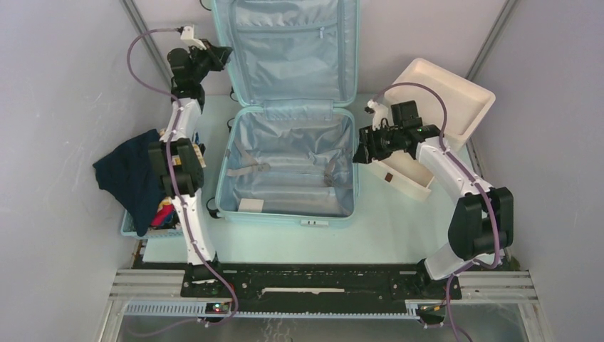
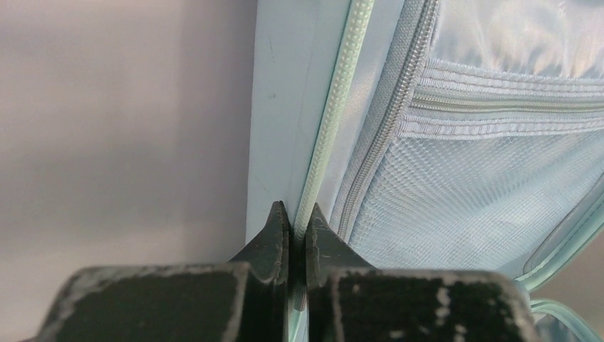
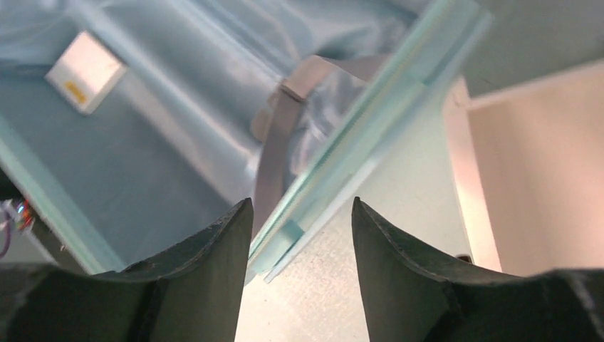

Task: Open, take out, and arrange the luggage
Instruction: Adjust the luggage at the center of the board, then pick up the personal item from the luggage.

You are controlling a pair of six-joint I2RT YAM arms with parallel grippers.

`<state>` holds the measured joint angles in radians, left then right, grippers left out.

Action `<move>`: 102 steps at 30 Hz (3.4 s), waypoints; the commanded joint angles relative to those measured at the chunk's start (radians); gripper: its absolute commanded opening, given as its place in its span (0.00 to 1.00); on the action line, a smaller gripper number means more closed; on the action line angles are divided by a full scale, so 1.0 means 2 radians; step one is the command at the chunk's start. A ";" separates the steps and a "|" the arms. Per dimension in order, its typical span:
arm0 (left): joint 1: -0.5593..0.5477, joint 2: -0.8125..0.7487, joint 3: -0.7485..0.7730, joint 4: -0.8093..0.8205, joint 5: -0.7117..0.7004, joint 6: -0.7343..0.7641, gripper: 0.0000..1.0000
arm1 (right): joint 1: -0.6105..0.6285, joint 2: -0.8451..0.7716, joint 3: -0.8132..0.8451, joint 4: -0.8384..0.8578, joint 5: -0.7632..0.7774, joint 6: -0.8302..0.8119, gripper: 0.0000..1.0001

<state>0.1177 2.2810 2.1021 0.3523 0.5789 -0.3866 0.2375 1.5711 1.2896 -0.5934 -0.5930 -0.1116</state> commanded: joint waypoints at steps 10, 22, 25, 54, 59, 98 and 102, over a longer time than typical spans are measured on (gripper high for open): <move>-0.024 -0.228 -0.208 0.121 0.021 0.020 0.00 | 0.066 0.029 -0.032 0.046 0.153 0.137 0.49; -0.026 -0.370 -0.362 0.141 -0.004 0.011 0.00 | 0.058 0.051 -0.006 0.059 0.210 0.100 0.00; -0.026 -0.409 -0.400 0.141 -0.015 0.013 0.00 | 0.052 0.044 0.016 0.079 0.207 0.079 0.00; -0.029 -0.850 -0.676 -0.079 -0.074 -0.077 0.00 | 0.061 0.235 0.259 0.167 0.153 -0.040 0.00; -0.030 -0.891 -0.685 -0.126 -0.077 -0.103 0.00 | 0.070 0.273 0.312 0.188 0.131 -0.053 0.00; -0.033 -0.847 -0.692 -0.161 -0.097 -0.052 0.00 | 0.209 0.221 0.176 -0.242 -0.116 -0.179 0.86; -0.033 -0.851 -0.697 -0.161 -0.088 -0.049 0.00 | 0.222 0.269 0.195 -0.228 -0.090 -0.115 0.79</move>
<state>0.0959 0.5629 0.7025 0.0856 0.1520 -0.2996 0.6590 2.0567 1.6207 -1.0706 -0.8230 -0.5137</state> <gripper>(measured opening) 0.059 0.819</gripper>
